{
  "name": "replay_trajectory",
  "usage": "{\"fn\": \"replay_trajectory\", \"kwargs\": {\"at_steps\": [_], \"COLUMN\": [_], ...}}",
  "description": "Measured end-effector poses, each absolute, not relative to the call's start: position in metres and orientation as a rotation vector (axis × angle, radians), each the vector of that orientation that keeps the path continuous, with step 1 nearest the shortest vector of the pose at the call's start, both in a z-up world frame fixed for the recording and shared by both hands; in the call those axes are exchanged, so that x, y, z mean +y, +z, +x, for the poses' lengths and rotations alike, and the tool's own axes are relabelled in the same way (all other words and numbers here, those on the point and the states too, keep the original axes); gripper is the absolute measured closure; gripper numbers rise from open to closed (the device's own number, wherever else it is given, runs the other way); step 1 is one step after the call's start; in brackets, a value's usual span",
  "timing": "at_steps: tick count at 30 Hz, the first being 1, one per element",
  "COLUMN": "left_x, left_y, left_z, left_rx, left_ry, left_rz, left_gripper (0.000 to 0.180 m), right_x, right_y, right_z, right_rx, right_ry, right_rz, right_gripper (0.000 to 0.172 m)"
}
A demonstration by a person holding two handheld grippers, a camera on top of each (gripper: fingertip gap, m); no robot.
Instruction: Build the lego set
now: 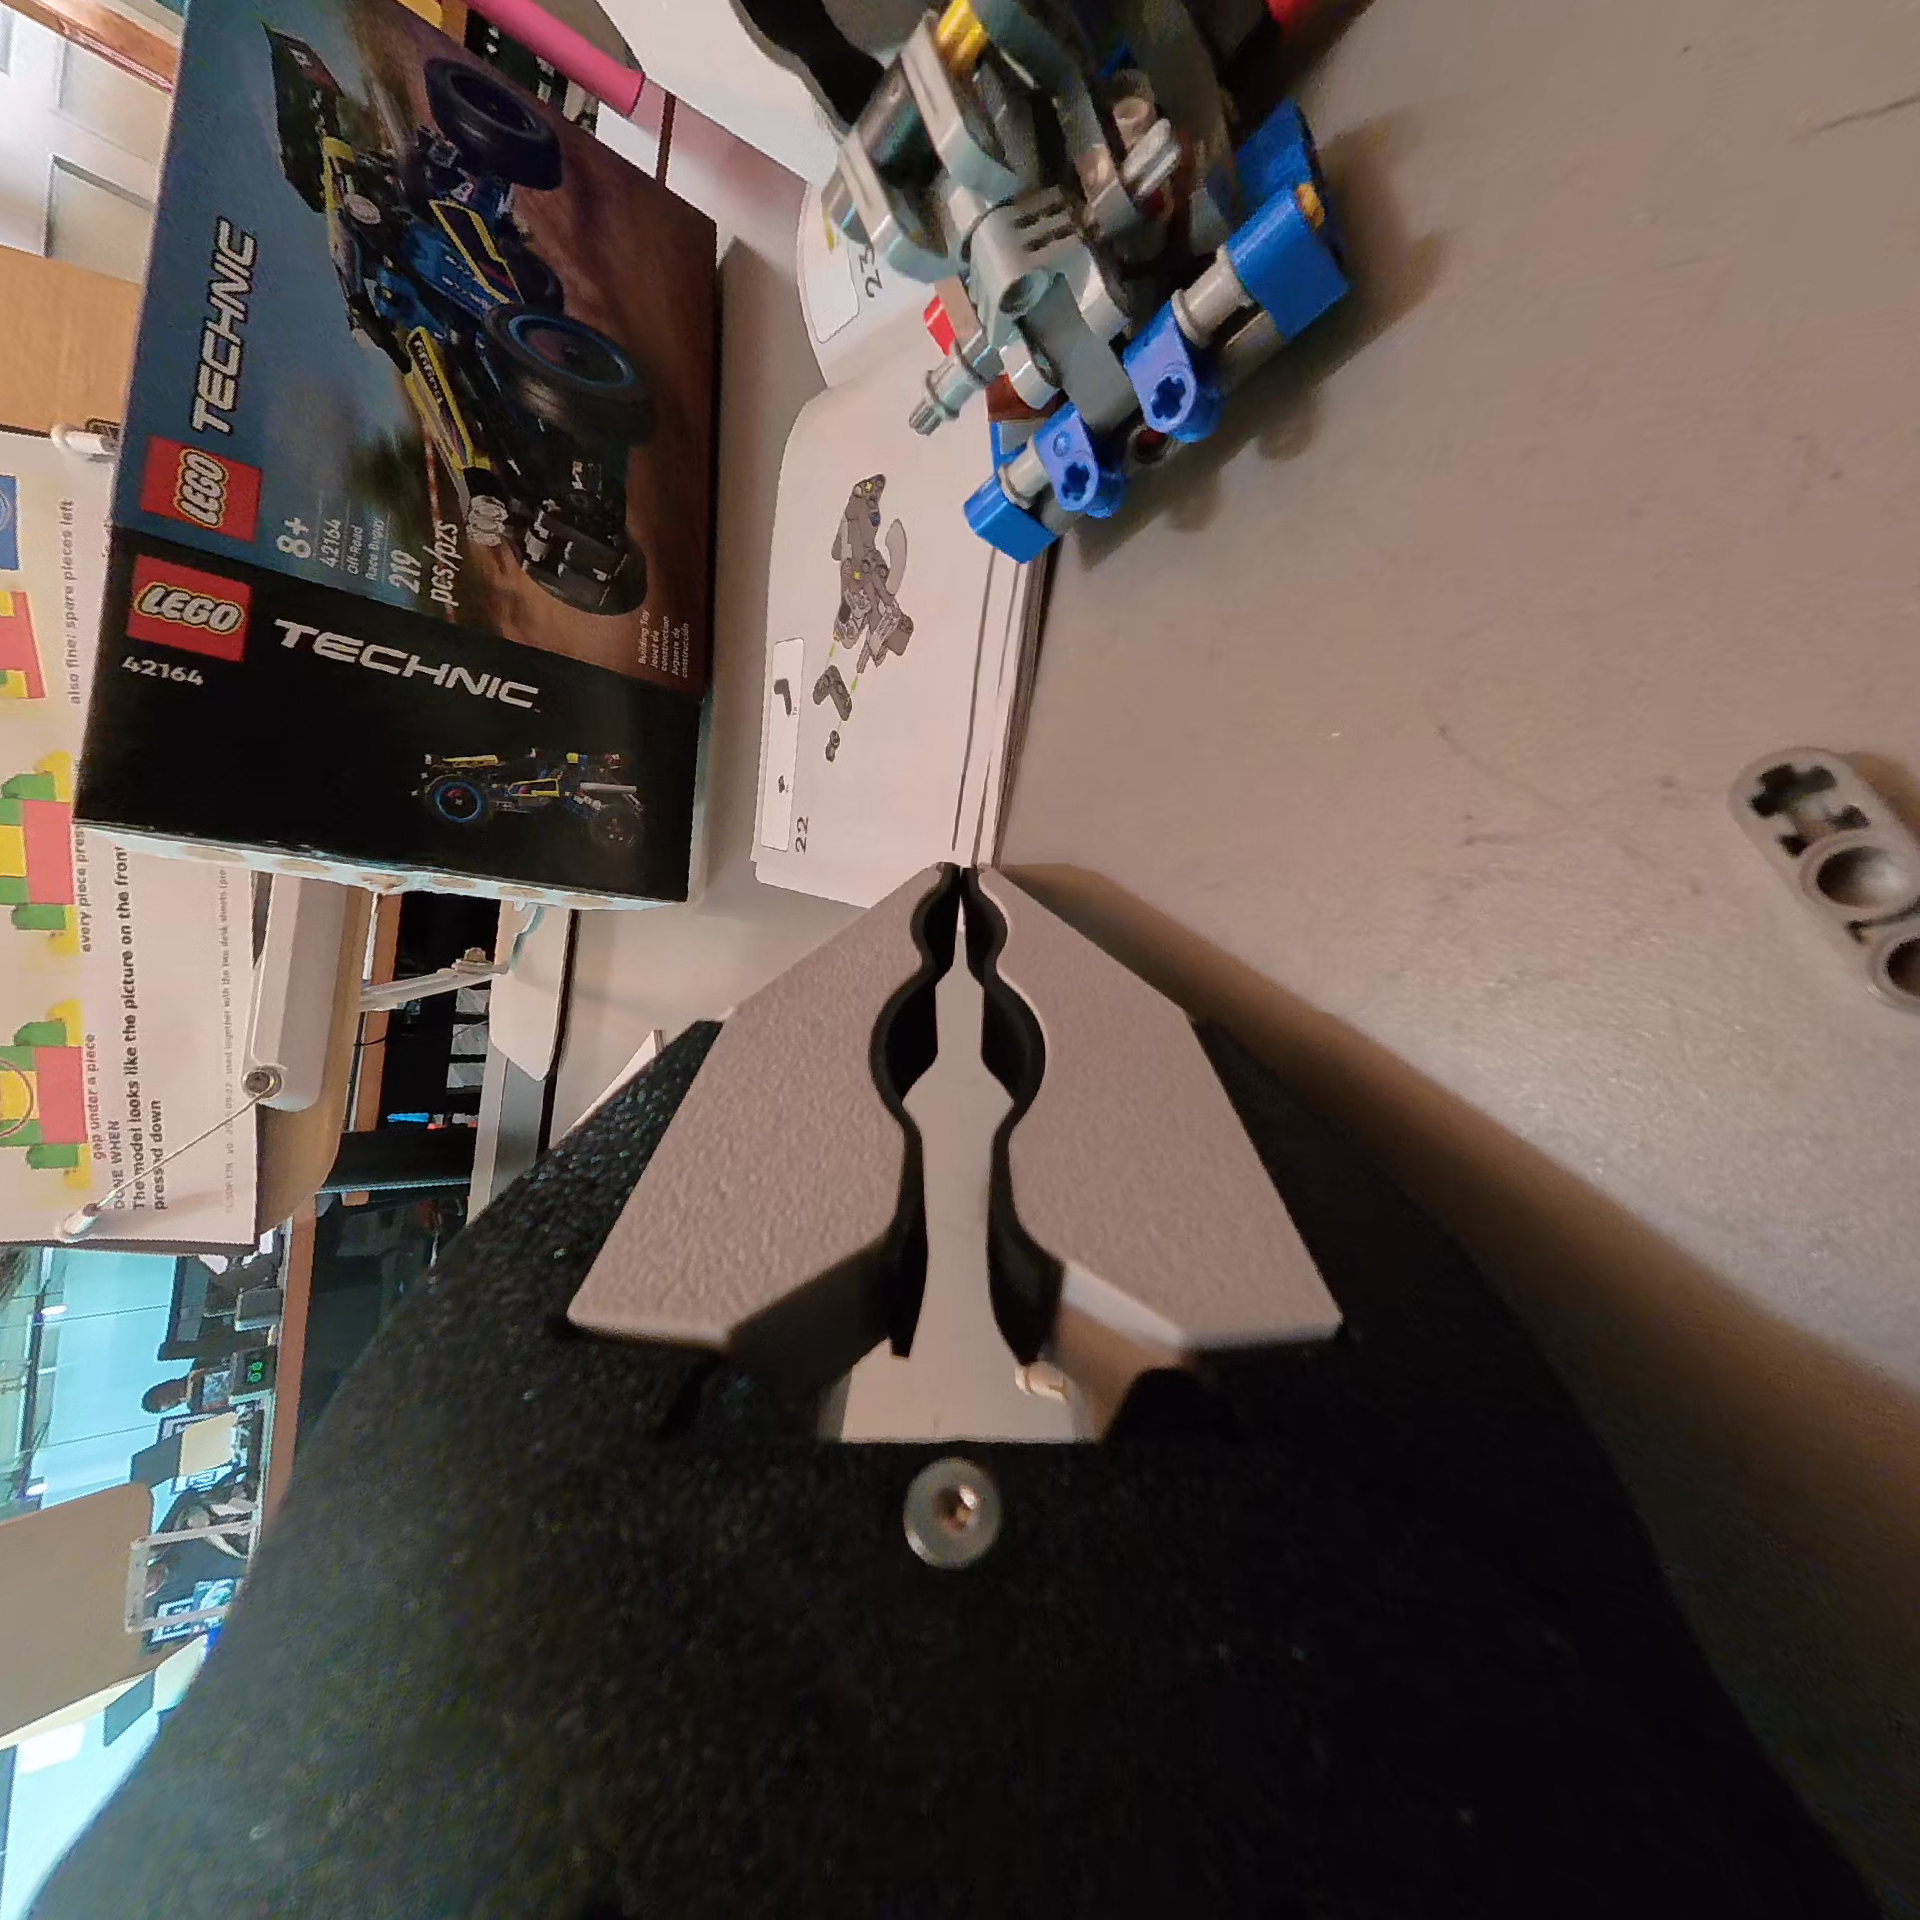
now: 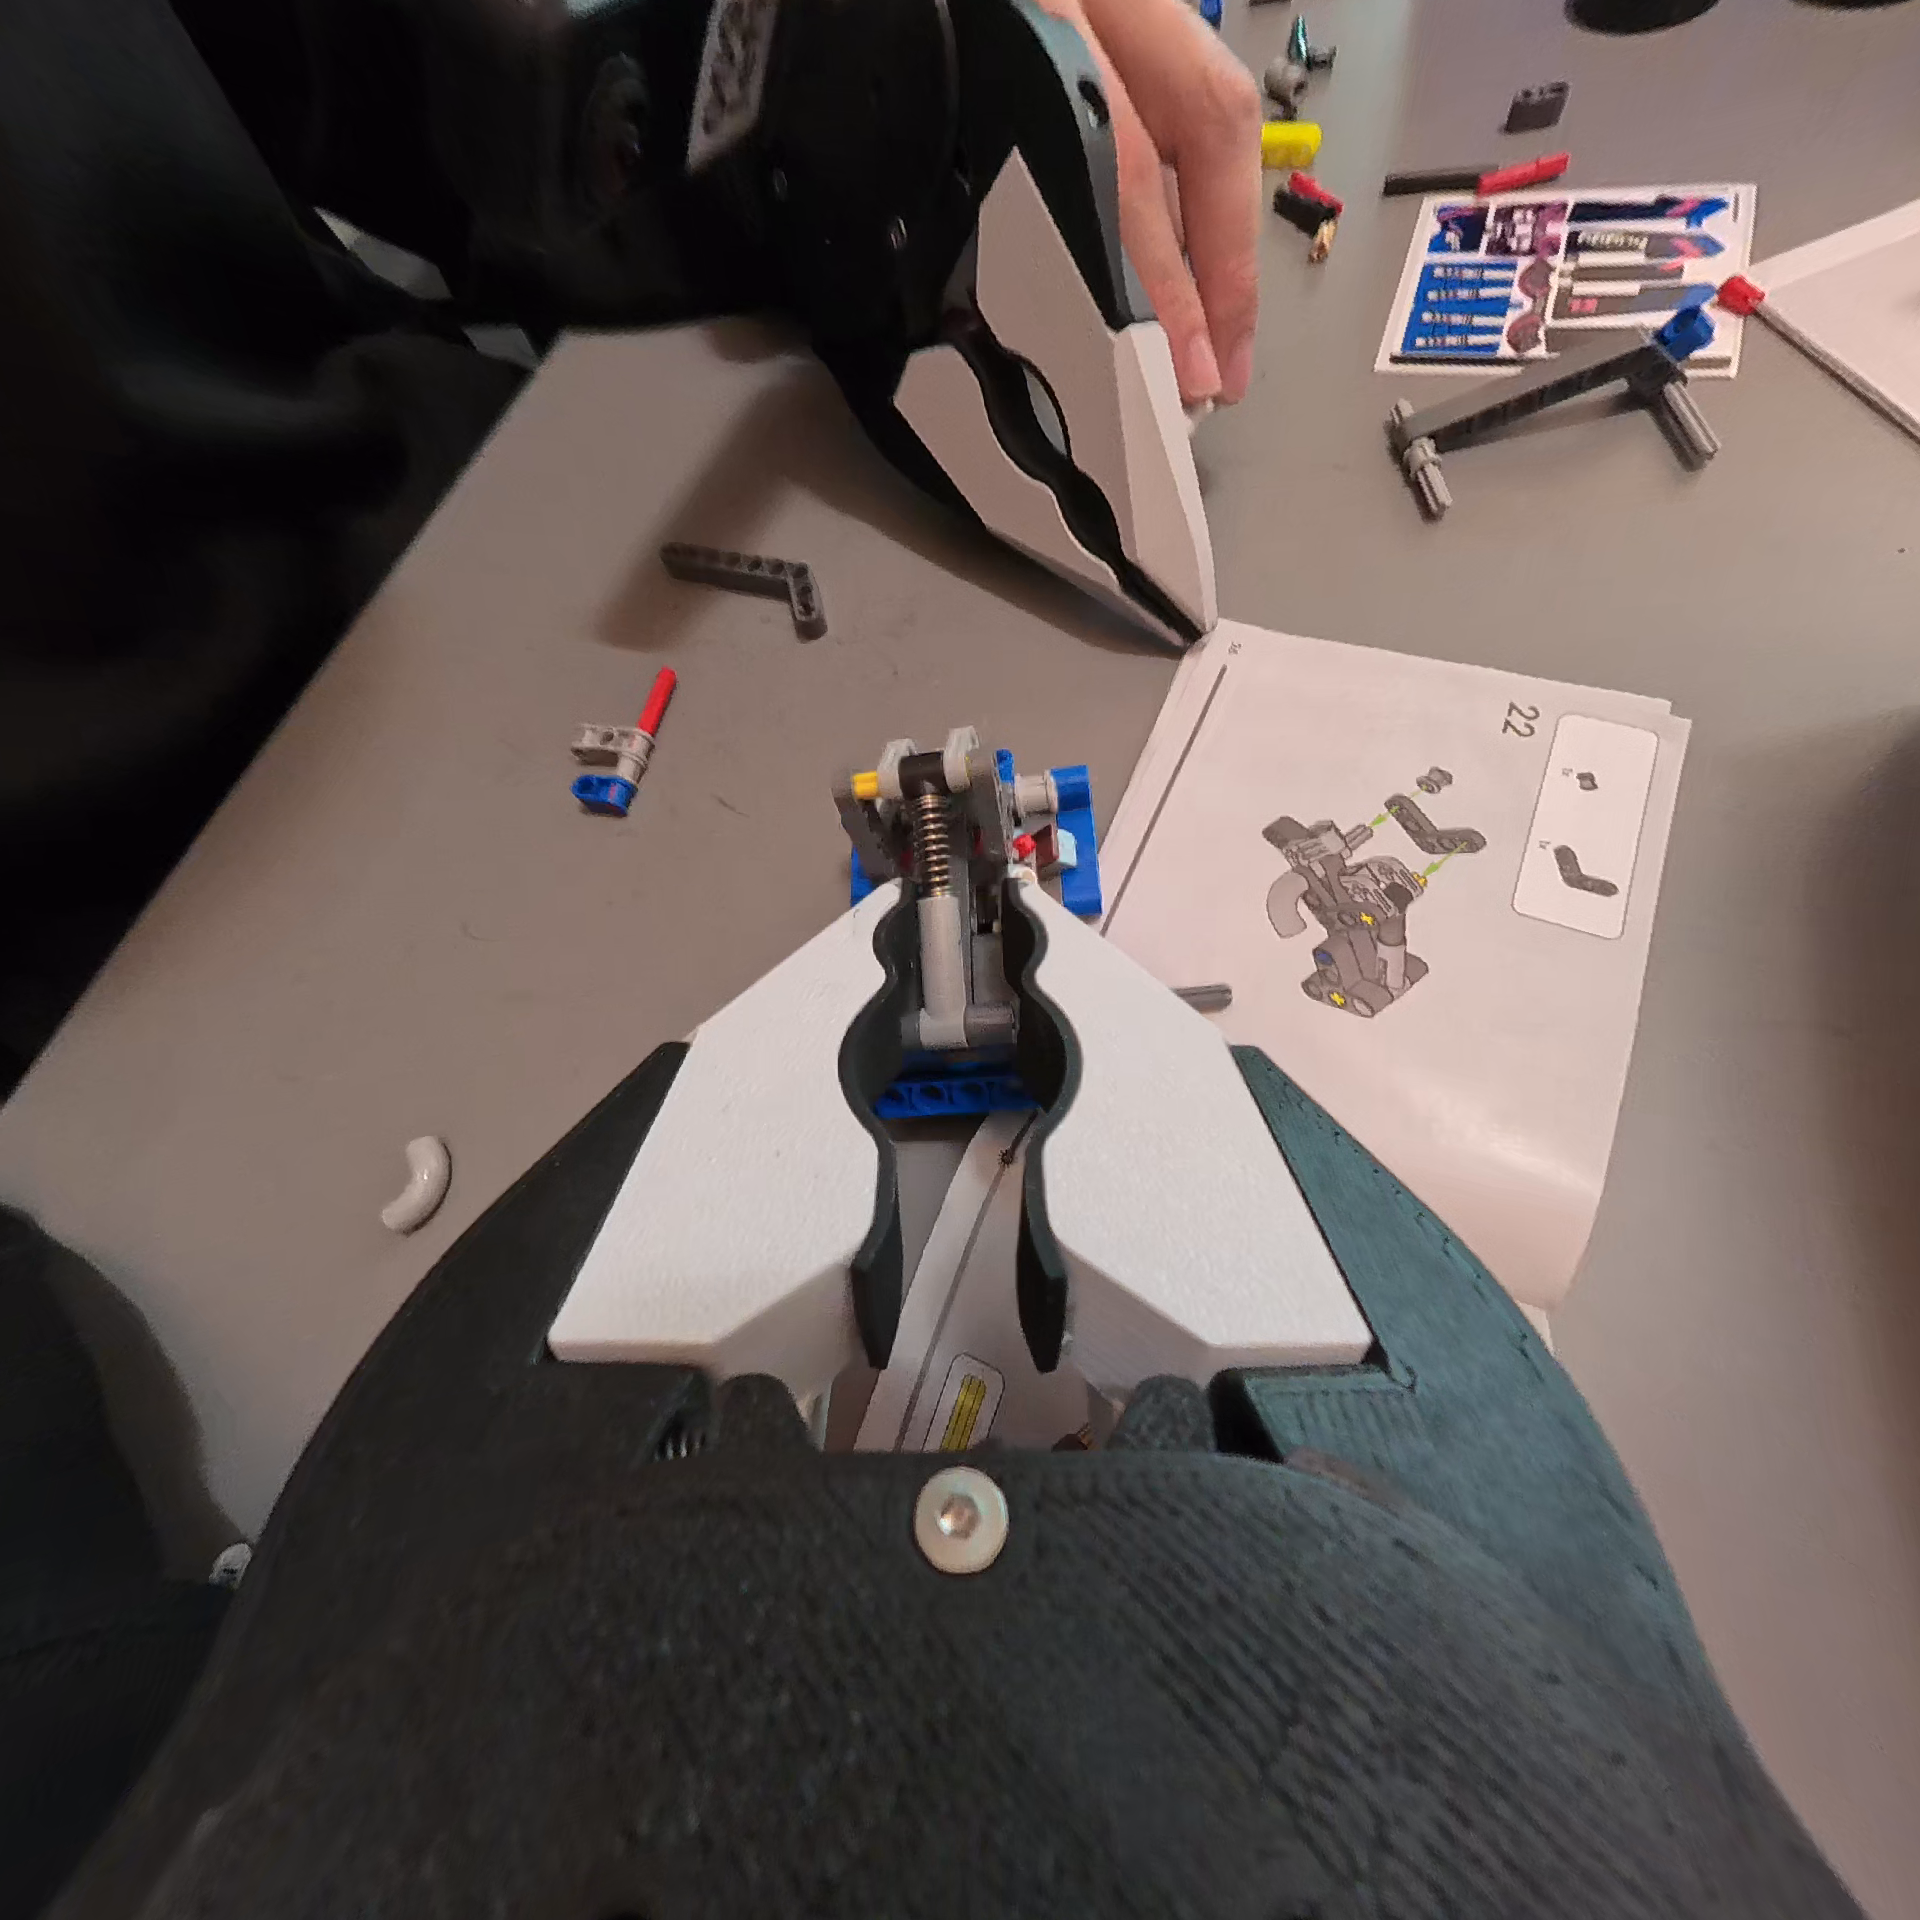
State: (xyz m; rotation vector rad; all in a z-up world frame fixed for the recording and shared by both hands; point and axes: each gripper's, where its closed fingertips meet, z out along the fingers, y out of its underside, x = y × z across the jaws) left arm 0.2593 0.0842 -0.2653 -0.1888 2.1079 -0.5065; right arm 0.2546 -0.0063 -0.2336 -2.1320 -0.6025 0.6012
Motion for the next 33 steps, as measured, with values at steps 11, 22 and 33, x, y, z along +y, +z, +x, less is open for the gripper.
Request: {"fn": "replay_trajectory", "kwargs": {"at_steps": [11, 22, 33], "left_x": [0.057, 0.014, 0.005], "left_y": [-0.227, -0.206, -0.217], "left_z": [0.244, 0.250, 0.253], "left_rx": [2.088, 2.359, 2.461], "left_ry": [-0.943, -1.283, -1.194], "left_rz": [-0.304, -0.181, -0.063], "left_gripper": [0.180, 0.158, 0.157], "right_x": [-0.027, -0.013, -0.005], "right_y": [-0.220, -0.221, -0.233], "right_z": [0.270, 0.230, 0.244], "right_rx": [-0.423, 0.166, 0.309], "right_ry": [0.221, -0.202, -0.480], "right_rz": [-2.351, -2.109, -2.165], "right_gripper": [0.147, 0.155, 0.156]}}
